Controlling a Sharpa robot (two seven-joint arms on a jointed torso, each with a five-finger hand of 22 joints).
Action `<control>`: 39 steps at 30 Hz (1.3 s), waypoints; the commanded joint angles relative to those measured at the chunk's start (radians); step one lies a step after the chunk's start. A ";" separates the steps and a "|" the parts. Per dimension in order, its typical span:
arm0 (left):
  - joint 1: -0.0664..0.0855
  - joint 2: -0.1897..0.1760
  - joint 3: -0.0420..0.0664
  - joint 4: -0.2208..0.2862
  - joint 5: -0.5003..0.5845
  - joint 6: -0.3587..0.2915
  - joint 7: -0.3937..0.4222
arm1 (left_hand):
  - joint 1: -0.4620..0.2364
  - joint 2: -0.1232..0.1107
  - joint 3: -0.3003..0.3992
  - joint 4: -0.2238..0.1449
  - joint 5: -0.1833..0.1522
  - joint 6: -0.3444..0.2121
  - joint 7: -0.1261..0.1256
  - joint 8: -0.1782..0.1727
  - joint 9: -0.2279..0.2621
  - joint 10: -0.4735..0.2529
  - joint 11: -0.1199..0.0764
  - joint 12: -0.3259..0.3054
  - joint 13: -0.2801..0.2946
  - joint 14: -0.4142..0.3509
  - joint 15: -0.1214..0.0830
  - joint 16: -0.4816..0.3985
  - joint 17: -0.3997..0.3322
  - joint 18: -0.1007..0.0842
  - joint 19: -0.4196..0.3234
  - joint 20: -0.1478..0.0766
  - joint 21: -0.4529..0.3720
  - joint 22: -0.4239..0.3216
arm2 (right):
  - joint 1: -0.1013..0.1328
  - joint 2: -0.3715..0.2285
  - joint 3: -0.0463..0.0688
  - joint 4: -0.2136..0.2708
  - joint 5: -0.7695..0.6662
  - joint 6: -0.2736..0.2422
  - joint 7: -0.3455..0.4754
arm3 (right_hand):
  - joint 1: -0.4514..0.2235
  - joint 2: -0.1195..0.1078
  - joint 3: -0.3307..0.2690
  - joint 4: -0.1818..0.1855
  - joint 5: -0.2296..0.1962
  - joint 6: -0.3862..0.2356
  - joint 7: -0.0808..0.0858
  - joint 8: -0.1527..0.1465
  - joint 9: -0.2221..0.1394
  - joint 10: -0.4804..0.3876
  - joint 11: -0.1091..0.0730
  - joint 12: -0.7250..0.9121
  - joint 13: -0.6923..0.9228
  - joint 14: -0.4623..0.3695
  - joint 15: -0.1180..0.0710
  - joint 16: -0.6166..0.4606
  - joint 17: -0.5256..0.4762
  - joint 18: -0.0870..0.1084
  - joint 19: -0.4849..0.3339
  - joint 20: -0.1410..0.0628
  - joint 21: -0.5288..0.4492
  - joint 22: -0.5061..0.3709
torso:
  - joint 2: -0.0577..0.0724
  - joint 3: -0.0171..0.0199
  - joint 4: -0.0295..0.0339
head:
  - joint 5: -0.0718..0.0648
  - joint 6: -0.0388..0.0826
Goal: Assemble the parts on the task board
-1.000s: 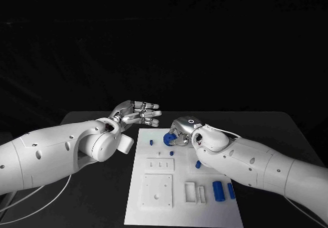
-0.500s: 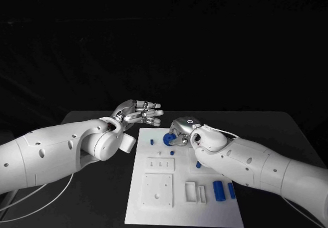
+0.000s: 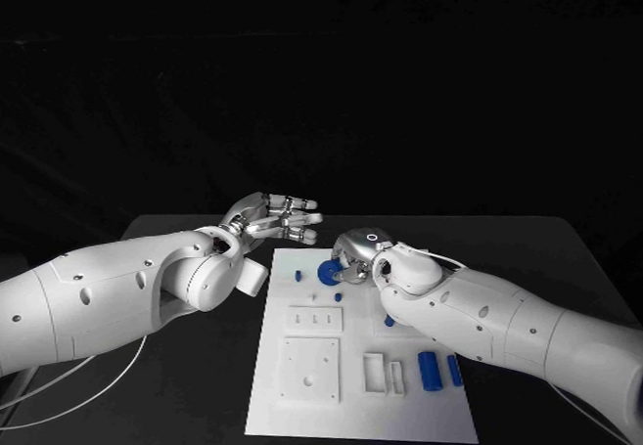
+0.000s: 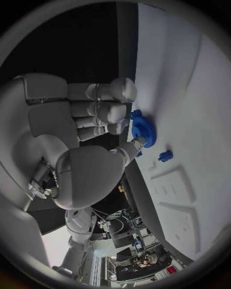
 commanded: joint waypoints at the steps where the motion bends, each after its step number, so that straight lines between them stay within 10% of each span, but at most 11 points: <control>1: 0.000 0.003 0.001 0.000 -0.002 0.014 0.013 | -0.003 -0.005 0.002 0.000 -0.001 0.002 0.002 -0.001 -0.001 -0.004 -0.003 -0.002 0.000 0.003 0.004 0.006 0.000 0.010 -0.002 0.002 -0.001 -0.001 | 0.000 0.004 0.000 -0.003 0.003 0.022 -0.002 | -0.012 -0.002 -0.010 0.006 -0.010 -0.012 -0.001 -0.003 -0.001 -0.009 0.001 -0.007 -0.003 -0.007 0.001 -0.006 -0.003 0.001 0.032 0.003 -0.006 0.086 | -0.001 -0.0007 -0.0008 | 0.001 -0.001; 21: 0.000 0.002 0.001 -0.006 -0.001 0.015 0.012 | -0.005 -0.005 0.003 0.001 0.001 -0.006 0.003 -0.001 -0.002 -0.004 -0.002 -0.002 0.000 0.003 0.004 0.006 0.000 0.010 -0.002 0.002 -0.001 -0.001 | -0.001 -0.015 -0.001 0.013 0.071 0.032 0.026 | -0.020 0.018 -0.029 0.028 0.021 0.026 -0.003 -0.002 0.000 -0.008 0.000 0.002 -0.003 -0.005 0.000 -0.008 0.003 -0.002 0.037 0.000 -0.012 0.088 | 0.000 0.0020 -0.0024 | -0.003 0.001; 24: 0.000 0.002 0.001 -0.007 -0.001 0.014 0.011 | -0.002 -0.004 0.004 -0.001 0.002 0.001 0.002 0.000 -0.001 -0.004 -0.003 -0.002 0.000 0.003 0.004 0.006 0.000 0.010 -0.002 0.002 -0.001 -0.001 | -0.001 -0.012 -0.001 0.007 0.082 0.050 0.023 | -0.048 0.055 0.061 0.023 -0.063 -0.005 0.002 -0.004 -0.002 -0.005 0.000 0.012 0.006 -0.004 -0.002 -0.003 0.009 -0.003 0.039 -0.001 -0.005 0.089 | 0.000 0.0017 -0.0009 | -0.004 0.004; 39: 0.000 0.003 0.001 -0.008 -0.001 0.005 0.004 | 0.007 0.005 0.002 -0.011 0.008 0.007 0.002 0.000 -0.001 -0.005 -0.003 -0.002 0.000 0.004 0.003 0.006 -0.001 0.011 -0.002 0.001 0.002 0.000 | -0.001 -0.013 -0.001 -0.006 0.115 0.076 0.024 | -0.089 0.051 0.003 0.017 0.035 -0.097 0.006 -0.007 -0.005 -0.002 0.003 0.014 0.008 -0.004 -0.002 0.002 0.014 -0.001 0.041 -0.002 0.002 0.090 | -0.001 0.0001 -0.0005 | -0.005 -0.002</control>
